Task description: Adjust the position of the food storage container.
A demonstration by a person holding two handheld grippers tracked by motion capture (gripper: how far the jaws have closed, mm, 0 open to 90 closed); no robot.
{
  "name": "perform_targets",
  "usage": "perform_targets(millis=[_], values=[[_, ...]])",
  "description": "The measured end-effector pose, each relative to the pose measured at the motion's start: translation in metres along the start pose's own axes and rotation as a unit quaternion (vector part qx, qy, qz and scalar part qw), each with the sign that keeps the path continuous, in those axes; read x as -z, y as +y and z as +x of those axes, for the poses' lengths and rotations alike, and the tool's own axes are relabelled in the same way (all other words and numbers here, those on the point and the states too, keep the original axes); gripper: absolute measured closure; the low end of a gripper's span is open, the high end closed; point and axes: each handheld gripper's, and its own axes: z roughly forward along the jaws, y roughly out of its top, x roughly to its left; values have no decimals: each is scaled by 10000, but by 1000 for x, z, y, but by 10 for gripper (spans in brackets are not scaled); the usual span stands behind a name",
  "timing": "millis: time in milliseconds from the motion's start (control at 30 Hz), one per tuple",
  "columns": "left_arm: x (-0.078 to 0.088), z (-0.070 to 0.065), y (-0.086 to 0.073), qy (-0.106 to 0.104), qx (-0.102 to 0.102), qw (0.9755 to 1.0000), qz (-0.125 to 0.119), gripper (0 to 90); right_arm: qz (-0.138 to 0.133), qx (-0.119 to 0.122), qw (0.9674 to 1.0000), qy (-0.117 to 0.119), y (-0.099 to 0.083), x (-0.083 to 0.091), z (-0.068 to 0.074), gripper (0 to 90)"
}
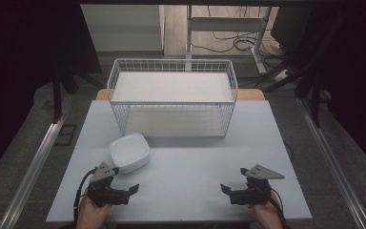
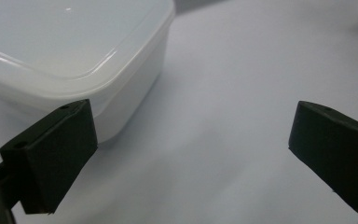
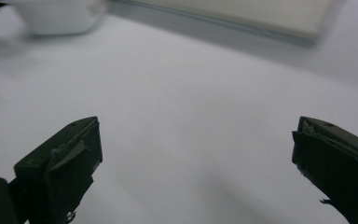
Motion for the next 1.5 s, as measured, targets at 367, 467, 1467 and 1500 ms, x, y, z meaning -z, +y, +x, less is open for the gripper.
perform_targets(millis=[367,467,1467,1500], values=[[6,11,-13,189,159,9997,83,14,12,26,9995,-300,0,-9,-3,0],[4,13,-14,146,184,9997,103,12,153,41,9997,-203,-1,-10,-3,0],[23,60,-8,655,691,9954,139,405,388,494,9970,-459,16,-11,8,29],[21,63,-7,700,704,9949,148,446,406,482,9969,-465,17,-12,8,43]])
